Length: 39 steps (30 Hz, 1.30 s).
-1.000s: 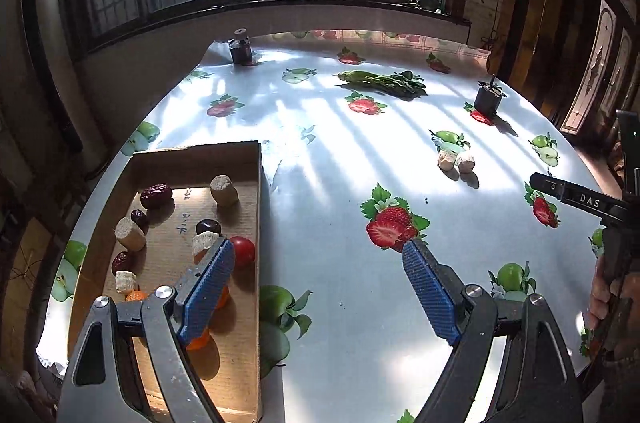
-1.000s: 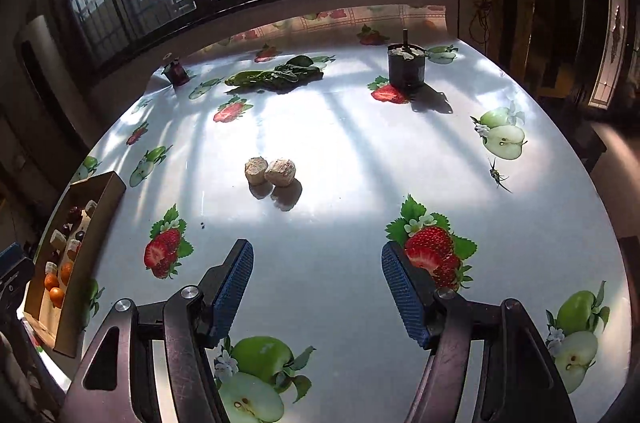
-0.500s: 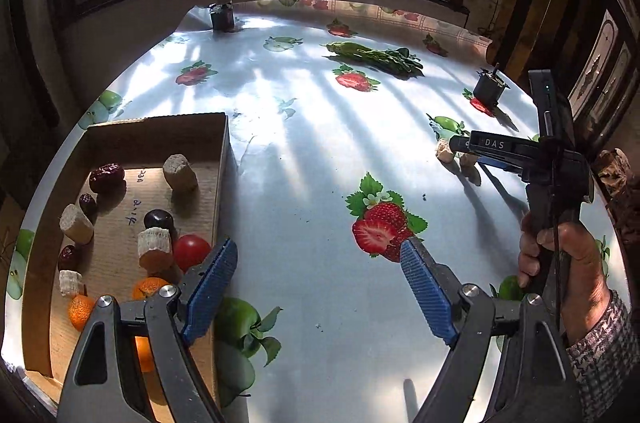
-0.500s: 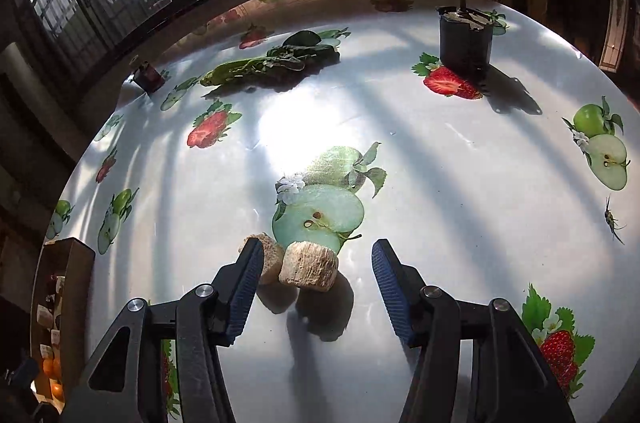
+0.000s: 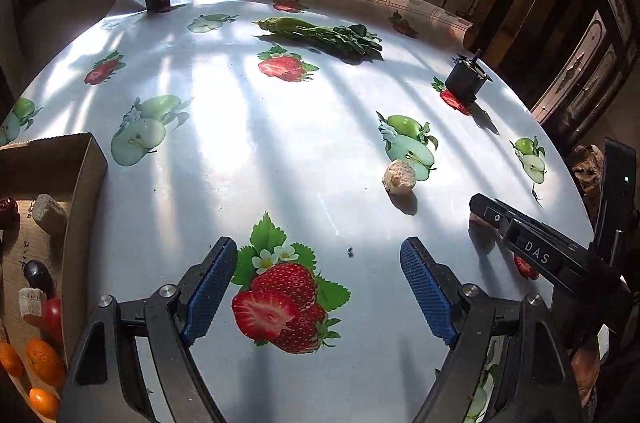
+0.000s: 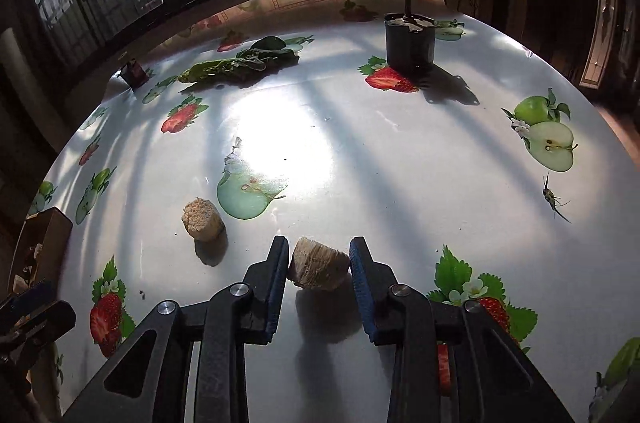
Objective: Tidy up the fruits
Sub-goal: 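Grasp a beige piece with the right tool while the left approaches the other, then grasp the last beige piece with the left tool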
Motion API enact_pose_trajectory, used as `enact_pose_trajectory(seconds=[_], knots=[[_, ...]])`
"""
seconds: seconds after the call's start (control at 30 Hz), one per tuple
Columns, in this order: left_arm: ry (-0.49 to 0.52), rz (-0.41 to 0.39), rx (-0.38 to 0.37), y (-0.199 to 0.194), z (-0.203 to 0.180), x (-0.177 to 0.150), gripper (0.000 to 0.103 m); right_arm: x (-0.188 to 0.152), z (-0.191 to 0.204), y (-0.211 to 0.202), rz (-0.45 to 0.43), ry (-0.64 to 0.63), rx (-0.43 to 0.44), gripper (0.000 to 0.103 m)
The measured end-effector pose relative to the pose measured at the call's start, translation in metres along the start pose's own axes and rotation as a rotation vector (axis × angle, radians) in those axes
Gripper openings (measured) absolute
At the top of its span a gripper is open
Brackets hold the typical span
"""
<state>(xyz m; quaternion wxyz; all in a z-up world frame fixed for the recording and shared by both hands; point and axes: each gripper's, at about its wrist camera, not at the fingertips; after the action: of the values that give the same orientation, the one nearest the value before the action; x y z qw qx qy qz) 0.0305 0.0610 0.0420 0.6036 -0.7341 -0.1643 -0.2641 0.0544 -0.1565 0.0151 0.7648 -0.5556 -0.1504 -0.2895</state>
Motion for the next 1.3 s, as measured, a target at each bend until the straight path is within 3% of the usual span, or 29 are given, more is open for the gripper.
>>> enact_pose_trajectory(seconds=[0.07,0.1,0.17,0.33,0.5,0.83,0.87,1.0,1.2,1.3], knots=[[-0.018,-0.004,-0.038,0.017,-0.007,0.015,0.078,0.002,-0.009,-0.001,0.013,0.036,0.031,0.034],[-0.034,0.004,-0.056,0.026,-0.010,0.021,0.064,0.003,-0.011,-0.001,0.018,0.041,0.041,0.034],[-0.071,0.026,-0.119,0.043,-0.013,0.030,0.053,0.004,-0.013,0.000,0.020,0.040,0.048,0.034],[-0.113,0.030,-0.178,0.069,-0.014,0.042,0.053,0.006,-0.017,0.004,0.057,0.055,0.087,0.034],[-0.068,0.003,-0.188,0.074,-0.019,0.046,0.053,0.005,-0.014,0.006,0.070,0.031,0.067,0.034],[0.089,-0.003,-0.126,0.076,-0.035,0.048,0.053,0.000,-0.003,0.006,0.039,-0.044,0.008,0.034],[0.113,0.000,-0.094,0.076,-0.038,0.047,0.051,-0.001,0.000,0.006,0.036,-0.067,-0.009,0.034],[0.206,0.010,-0.004,0.078,-0.052,0.043,0.028,-0.005,0.002,0.002,0.033,-0.073,-0.050,0.029],[0.254,-0.011,0.019,0.079,-0.060,0.040,0.026,-0.004,-0.002,0.002,0.027,-0.051,-0.047,0.029],[0.213,-0.013,-0.019,0.076,-0.054,0.041,0.026,-0.003,-0.003,-0.001,0.014,-0.040,-0.045,0.029]])
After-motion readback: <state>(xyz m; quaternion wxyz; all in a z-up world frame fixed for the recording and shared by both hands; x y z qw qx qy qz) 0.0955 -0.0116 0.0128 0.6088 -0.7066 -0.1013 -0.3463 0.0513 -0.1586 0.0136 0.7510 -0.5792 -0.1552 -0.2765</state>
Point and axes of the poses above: each gripper's, at about its wrist camera, not at the fingertips, and y roughly the way its jaws point, z to its left, x to its top, and after that the axes turned 10 degrees about y, right-handed
